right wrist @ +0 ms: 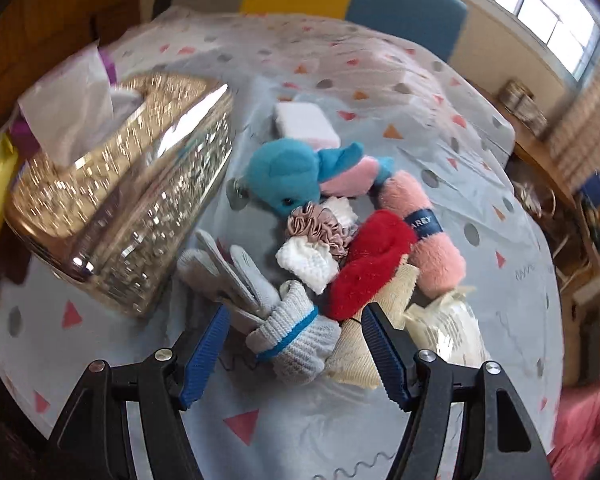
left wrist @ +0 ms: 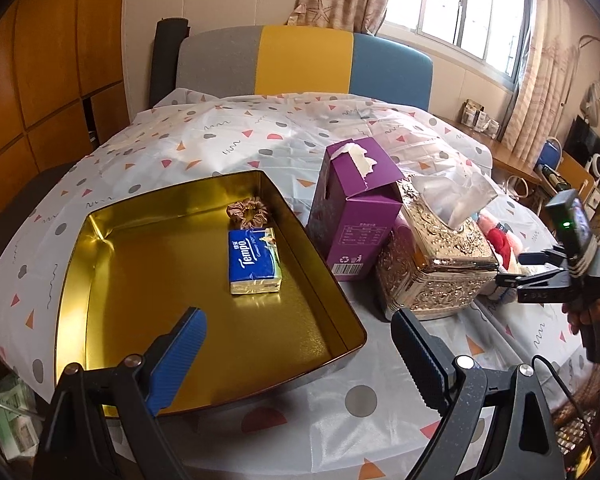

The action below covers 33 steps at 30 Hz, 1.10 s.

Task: Organize soft objects
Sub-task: 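Move the right gripper back to the pile and grasp the white-blue knit glove, then grasp the blue-pink plush toy with the left gripper while the right gripper holds the glove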

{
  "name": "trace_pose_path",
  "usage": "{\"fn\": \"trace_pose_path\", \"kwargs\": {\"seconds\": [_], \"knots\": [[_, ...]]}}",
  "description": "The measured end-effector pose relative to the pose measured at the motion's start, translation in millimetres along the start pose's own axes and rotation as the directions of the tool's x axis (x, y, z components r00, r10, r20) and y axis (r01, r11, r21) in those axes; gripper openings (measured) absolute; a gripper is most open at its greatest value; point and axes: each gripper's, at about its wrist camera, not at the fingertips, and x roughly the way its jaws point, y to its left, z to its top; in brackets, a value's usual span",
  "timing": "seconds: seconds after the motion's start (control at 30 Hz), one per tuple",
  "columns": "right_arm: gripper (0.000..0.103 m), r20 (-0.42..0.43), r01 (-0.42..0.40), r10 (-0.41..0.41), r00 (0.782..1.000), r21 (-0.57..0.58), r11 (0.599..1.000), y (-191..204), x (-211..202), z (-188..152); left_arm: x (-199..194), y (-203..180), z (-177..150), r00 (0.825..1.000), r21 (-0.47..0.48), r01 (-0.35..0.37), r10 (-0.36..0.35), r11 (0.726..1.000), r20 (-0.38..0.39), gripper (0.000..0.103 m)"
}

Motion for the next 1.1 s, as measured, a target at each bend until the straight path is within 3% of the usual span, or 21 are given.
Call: {"fn": "trace_pose_path", "kwargs": {"seconds": [0.23,0.27,0.37,0.5,0.6,0.7,0.83,0.97,1.1], "knots": [[0.07,-0.099,-0.017,0.007,0.995,-0.101,0.995,11.4,36.1,0.6,4.0,-6.6,-1.1,1.0,0.014,0.012,-0.012,1.0,-0.016,0.094],[0.06,-0.104,-0.01,0.0,0.995,-0.097,0.995,12.7,38.4,-1.2,4.1,-7.8,-1.0,1.0,0.02,0.016,-0.016,1.0,-0.016,0.094],[0.044,-0.083,-0.015,0.012,0.996,-0.033,0.999,8.3,34.6,-7.4,3.4,-12.7,-1.4,0.999,0.046,0.032,-0.032,0.998,-0.014,0.094],[0.042,-0.066,-0.077,0.083,0.994,0.09,0.993,-7.5,15.3,-19.6,2.0,-20.5,1.1,0.998,0.076,0.06,-0.06,0.995,-0.012,0.094],[0.042,0.006,-0.175,0.177,0.984,0.212,0.962,-23.4,-10.9,-26.2,-1.6,-29.3,4.3,0.996,0.102,0.087,-0.087,0.991,-0.001,0.094],[0.042,0.116,-0.233,0.205,0.972,0.341,0.911,-47.8,-34.1,-34.6,-3.6,-38.0,10.7,0.993,0.117,0.12,-0.12,0.986,-0.003,0.094],[0.042,0.185,-0.18,0.102,0.977,0.472,0.863,-73.4,-47.9,-44.5,-10.8,-54.4,26.7,0.984,0.148,0.173,-0.177,0.974,0.011,0.094],[0.042,0.217,-0.16,0.023,0.976,0.639,0.752,-106.3,-39.5,-60.3,-16.0,-85.1,48.9,0.973,0.233,0.217,-0.23,0.948,0.027,0.094],[0.042,0.202,-0.129,-0.014,0.979,0.674,0.728,-117.9,-37.8,-63.3,-7.8,-126.3,77.9,0.962,0.326,0.258,-0.273,0.909,0.0,0.094]]}}
